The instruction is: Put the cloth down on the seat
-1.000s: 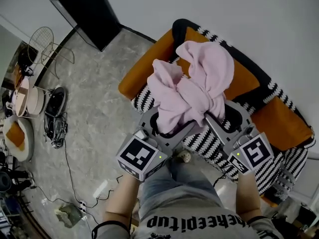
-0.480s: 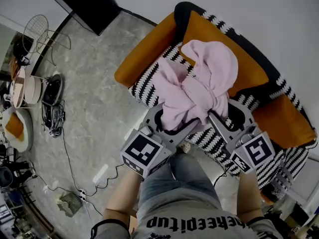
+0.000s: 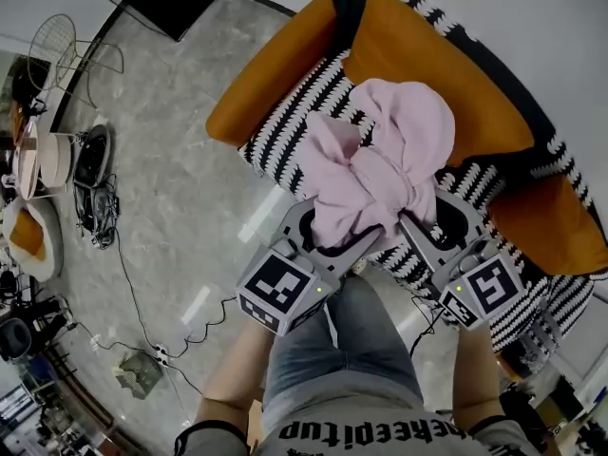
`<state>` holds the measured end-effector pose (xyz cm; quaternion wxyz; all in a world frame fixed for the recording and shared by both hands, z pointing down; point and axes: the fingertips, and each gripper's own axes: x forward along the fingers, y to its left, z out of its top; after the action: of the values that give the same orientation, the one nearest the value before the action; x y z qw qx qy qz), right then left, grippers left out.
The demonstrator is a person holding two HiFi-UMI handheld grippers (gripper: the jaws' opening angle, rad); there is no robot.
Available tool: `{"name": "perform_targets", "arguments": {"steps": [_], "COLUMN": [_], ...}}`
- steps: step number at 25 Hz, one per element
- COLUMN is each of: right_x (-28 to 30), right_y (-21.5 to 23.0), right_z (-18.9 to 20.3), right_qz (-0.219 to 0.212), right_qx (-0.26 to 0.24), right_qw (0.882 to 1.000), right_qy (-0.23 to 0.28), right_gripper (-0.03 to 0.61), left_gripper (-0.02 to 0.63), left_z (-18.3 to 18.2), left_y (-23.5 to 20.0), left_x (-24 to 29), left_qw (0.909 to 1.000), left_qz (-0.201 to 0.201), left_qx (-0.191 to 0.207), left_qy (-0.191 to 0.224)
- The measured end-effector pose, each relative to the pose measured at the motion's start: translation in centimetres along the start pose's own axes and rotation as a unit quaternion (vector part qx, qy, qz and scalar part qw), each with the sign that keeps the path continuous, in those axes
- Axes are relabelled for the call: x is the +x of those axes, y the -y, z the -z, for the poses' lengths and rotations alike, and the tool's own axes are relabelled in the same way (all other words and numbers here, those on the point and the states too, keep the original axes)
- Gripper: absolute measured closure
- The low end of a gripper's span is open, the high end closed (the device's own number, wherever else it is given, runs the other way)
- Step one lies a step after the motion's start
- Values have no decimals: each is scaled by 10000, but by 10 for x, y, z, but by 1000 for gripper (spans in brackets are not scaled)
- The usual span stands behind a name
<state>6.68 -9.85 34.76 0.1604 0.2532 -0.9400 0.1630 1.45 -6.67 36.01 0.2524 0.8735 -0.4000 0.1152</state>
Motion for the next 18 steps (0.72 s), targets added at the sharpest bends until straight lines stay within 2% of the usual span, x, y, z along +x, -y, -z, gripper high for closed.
{"name": "perform_targets", "arguments": {"steps": [5, 18], "right_x": [14, 37], "right_y": [10, 41], "right_z": [40, 109], "right_qz": [40, 290], "right_qx": [219, 727], "right_qw": [9995, 9953], "right_qy": [-225, -573], "right_gripper": [388, 388], "left_gripper": [322, 322], "left_z": [37, 96], "left_y": [-13, -36], "left_x": [18, 62], "left_qw": [9995, 9960], "left_qz": [78, 315], "left_qx": [-163, -398], "left_qy": [-242, -734]}}
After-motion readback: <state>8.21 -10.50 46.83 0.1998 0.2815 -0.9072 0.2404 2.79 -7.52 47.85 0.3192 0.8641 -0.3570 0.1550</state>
